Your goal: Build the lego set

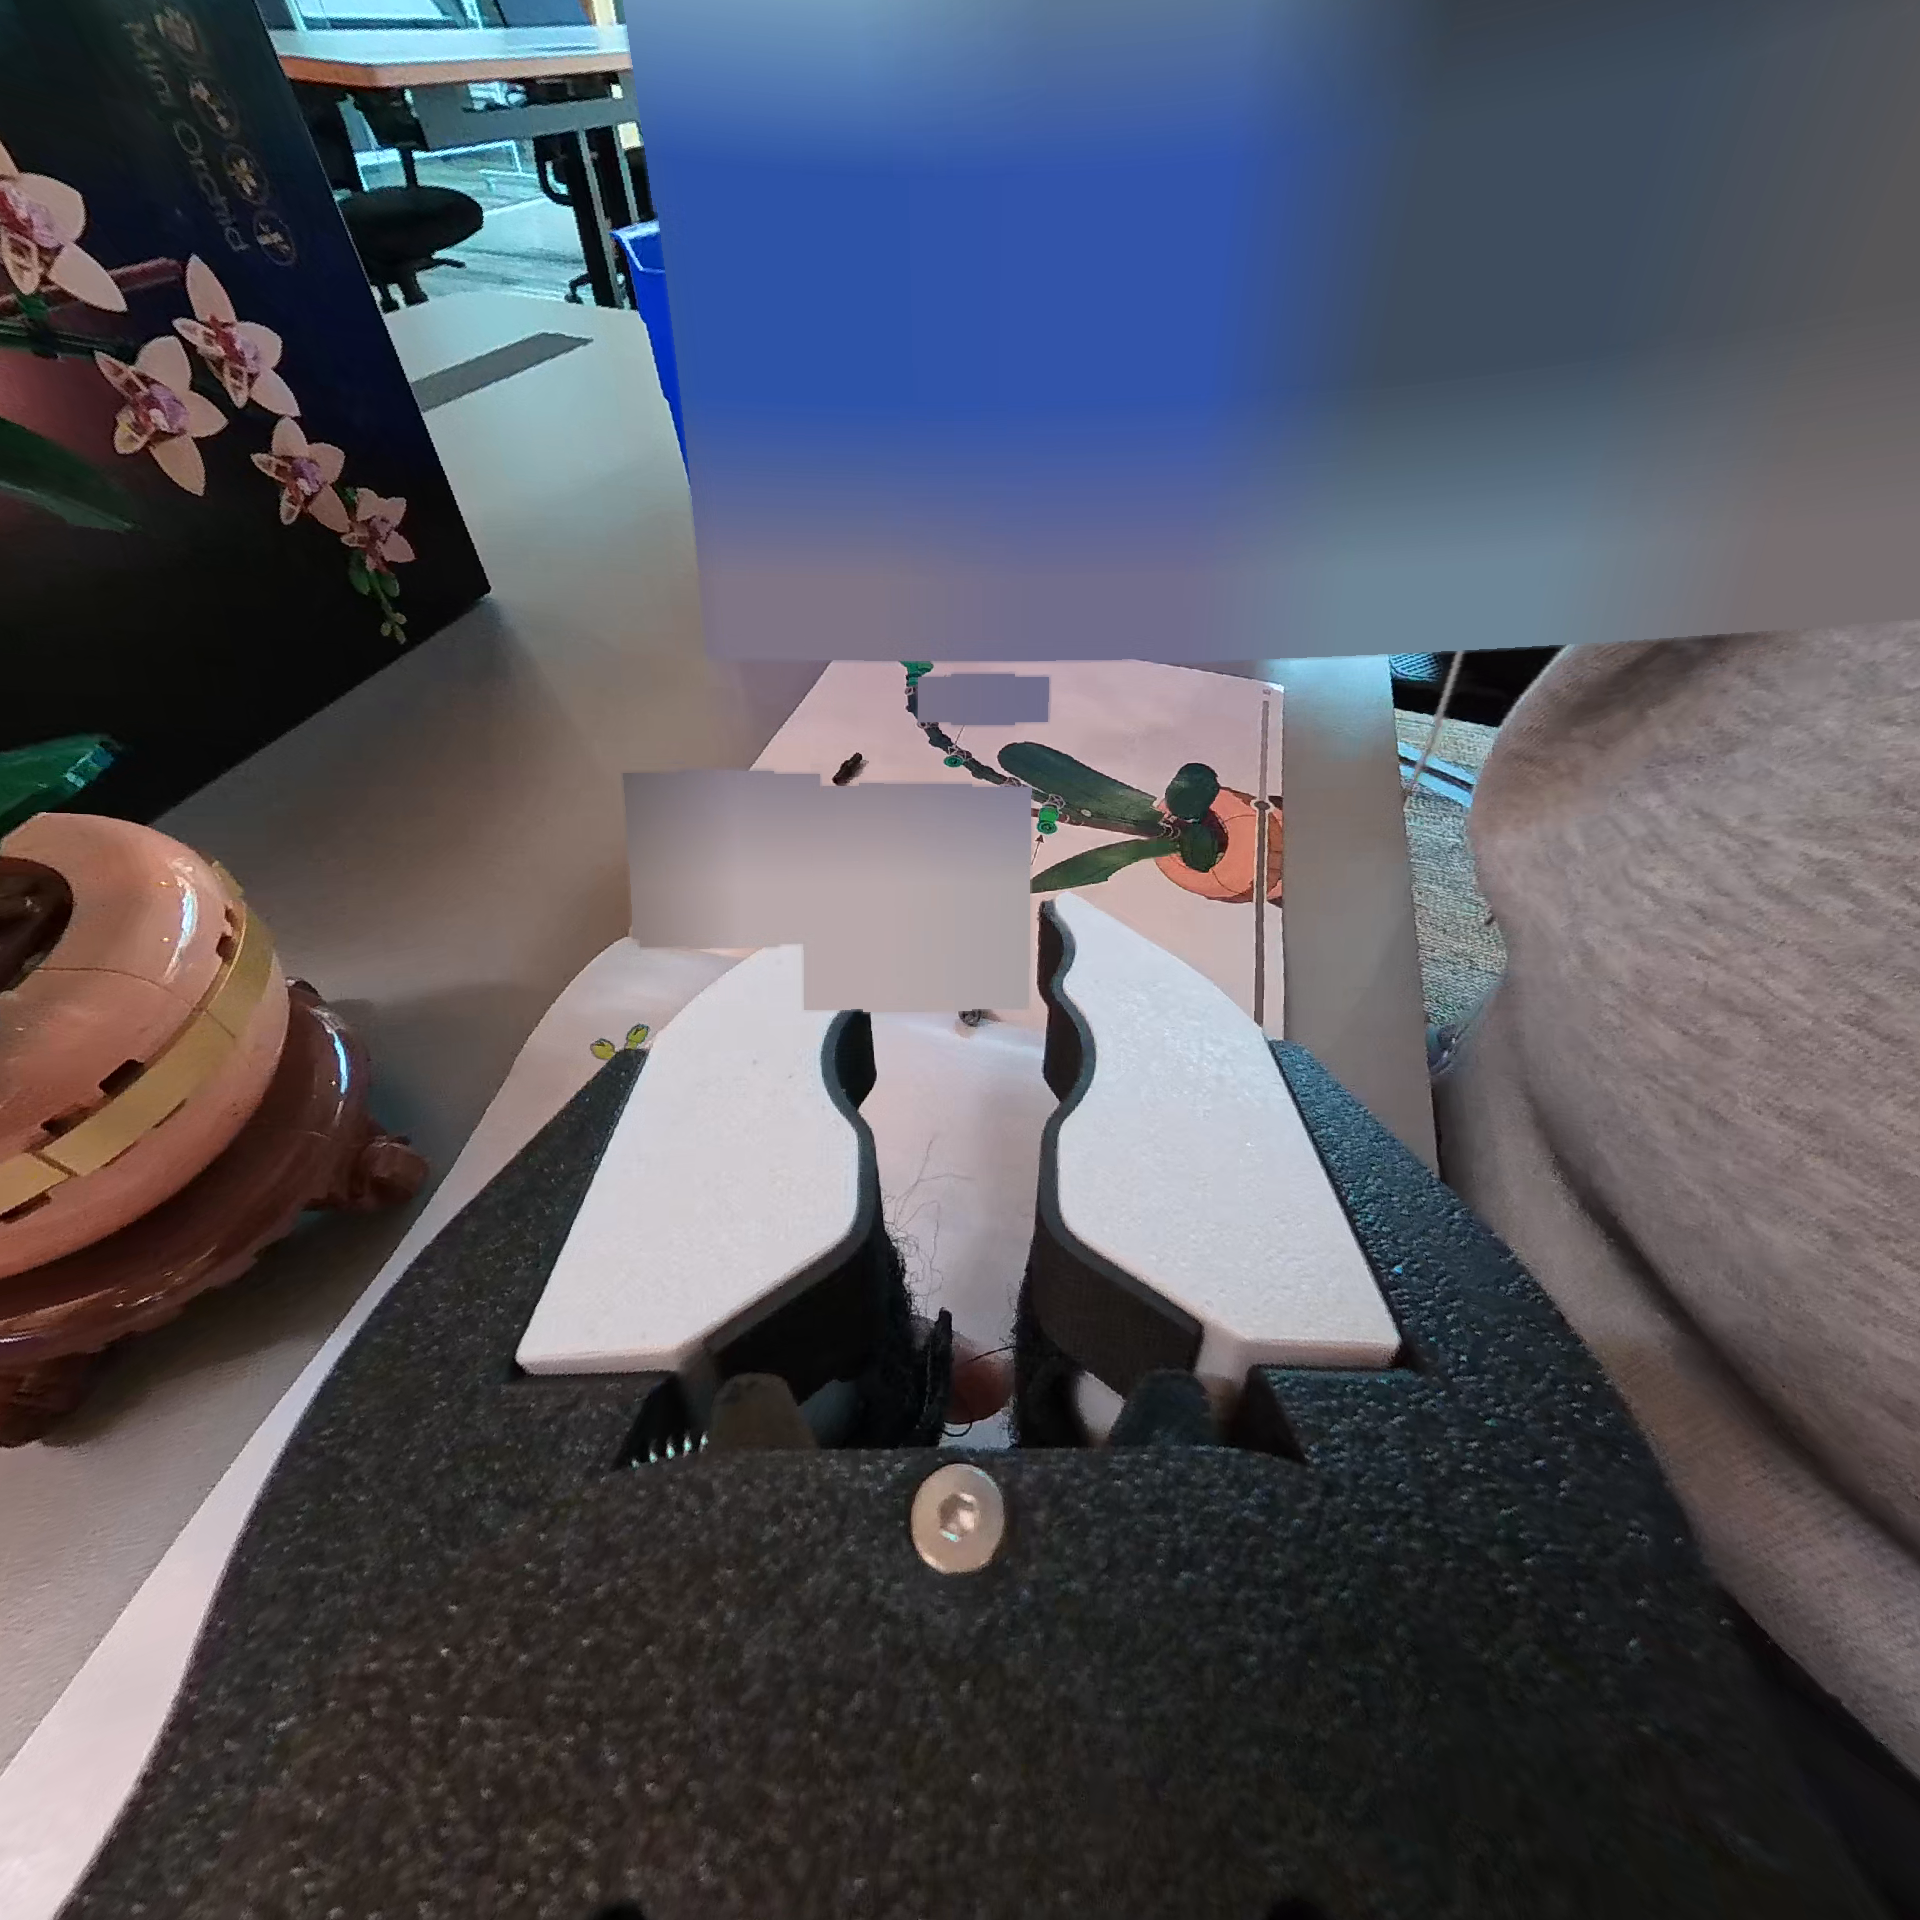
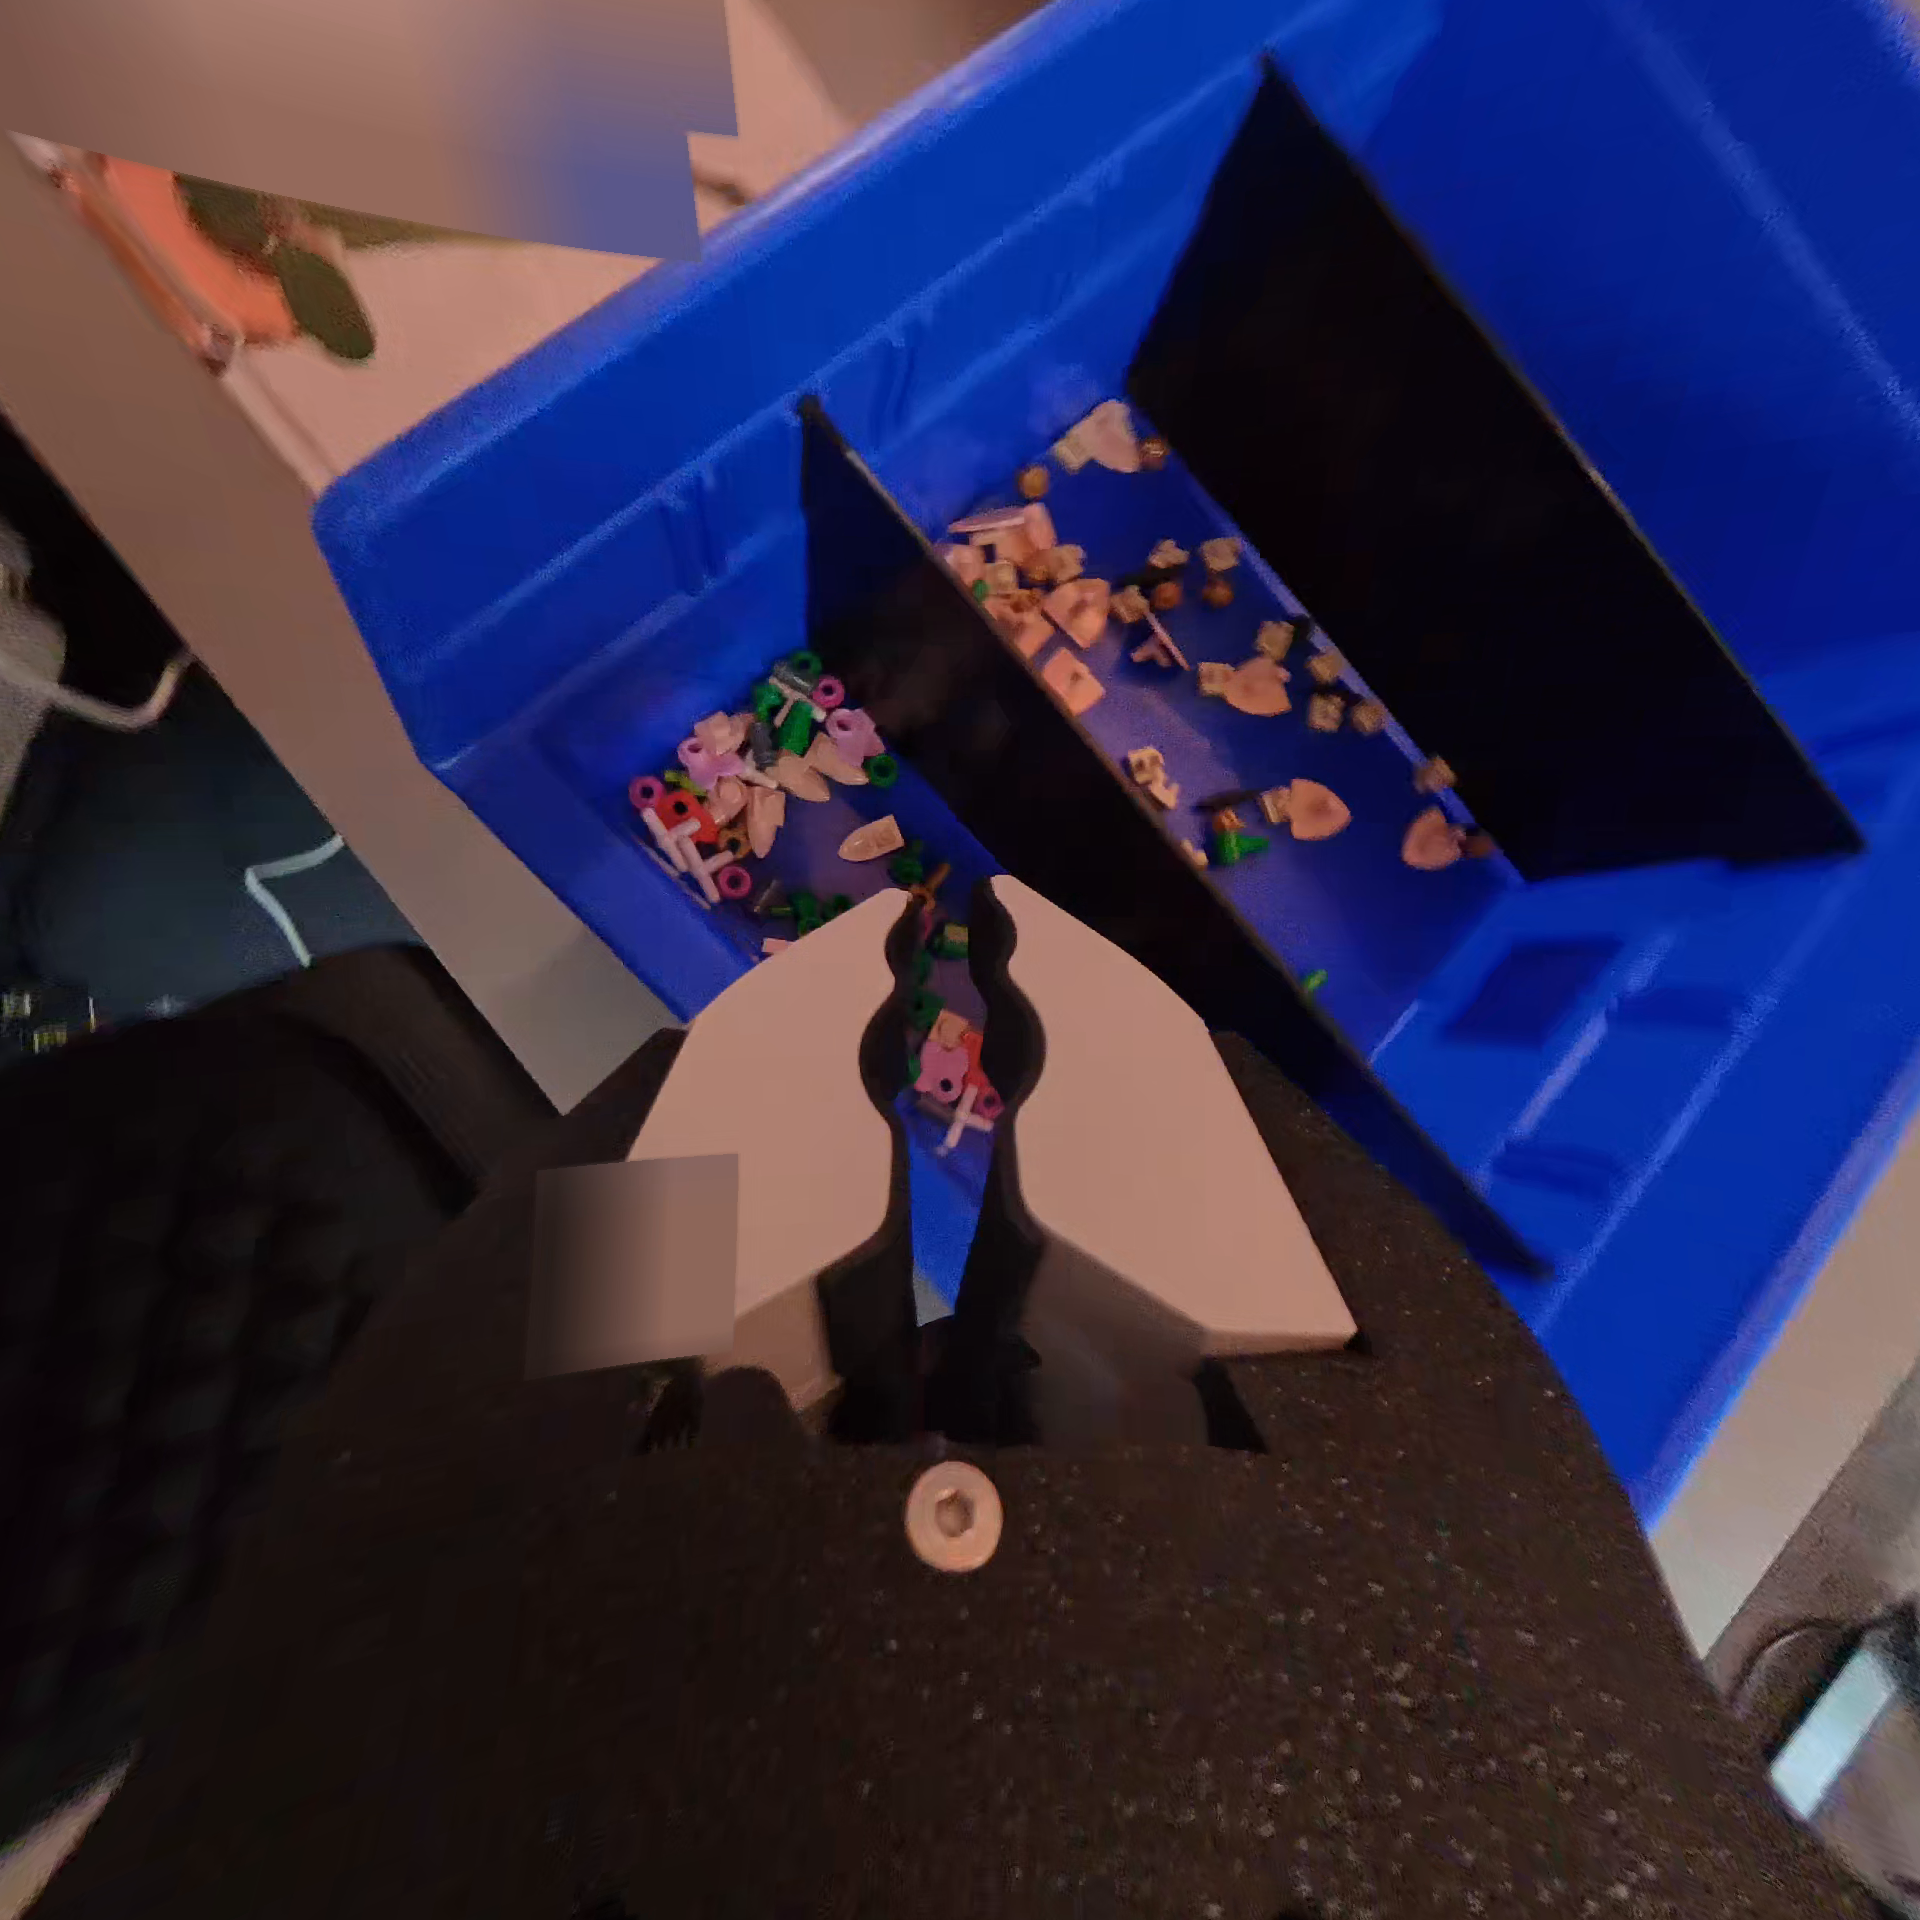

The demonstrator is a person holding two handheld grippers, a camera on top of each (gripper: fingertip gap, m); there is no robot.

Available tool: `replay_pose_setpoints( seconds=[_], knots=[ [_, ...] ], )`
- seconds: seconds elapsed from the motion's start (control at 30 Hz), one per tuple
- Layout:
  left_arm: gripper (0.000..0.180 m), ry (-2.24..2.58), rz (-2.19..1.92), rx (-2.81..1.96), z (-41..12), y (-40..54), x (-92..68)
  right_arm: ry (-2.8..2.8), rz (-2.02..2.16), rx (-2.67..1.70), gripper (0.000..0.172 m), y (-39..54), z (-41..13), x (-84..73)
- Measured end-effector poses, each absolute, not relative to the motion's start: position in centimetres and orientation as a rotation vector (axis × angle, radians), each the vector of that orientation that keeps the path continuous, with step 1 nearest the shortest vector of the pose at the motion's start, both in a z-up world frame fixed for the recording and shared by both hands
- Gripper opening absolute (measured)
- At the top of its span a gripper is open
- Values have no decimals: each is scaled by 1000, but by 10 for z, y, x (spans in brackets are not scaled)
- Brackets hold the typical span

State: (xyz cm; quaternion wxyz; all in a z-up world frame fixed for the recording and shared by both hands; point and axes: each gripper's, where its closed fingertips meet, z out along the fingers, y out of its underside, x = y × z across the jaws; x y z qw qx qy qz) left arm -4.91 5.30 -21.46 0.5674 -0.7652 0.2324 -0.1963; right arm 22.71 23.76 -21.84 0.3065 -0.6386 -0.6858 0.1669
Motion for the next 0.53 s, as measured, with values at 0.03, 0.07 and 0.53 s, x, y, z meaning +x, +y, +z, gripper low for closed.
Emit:
replay_pose_setpoints(
  seconds=[0.03,0.07,0.53],
  knots=[
    [28,547,-461,-1795,-214,53,-49,-1905,436,-1670,8,239,-223,222],
    [28,549,-459,-1791,-214,53,-49,-1989,431,-1662,8,241,-228,219],
    [27,558,-421,-1764,-212,51,-49,-2039,311,-1947,10,238,-267,212]
  ],
)
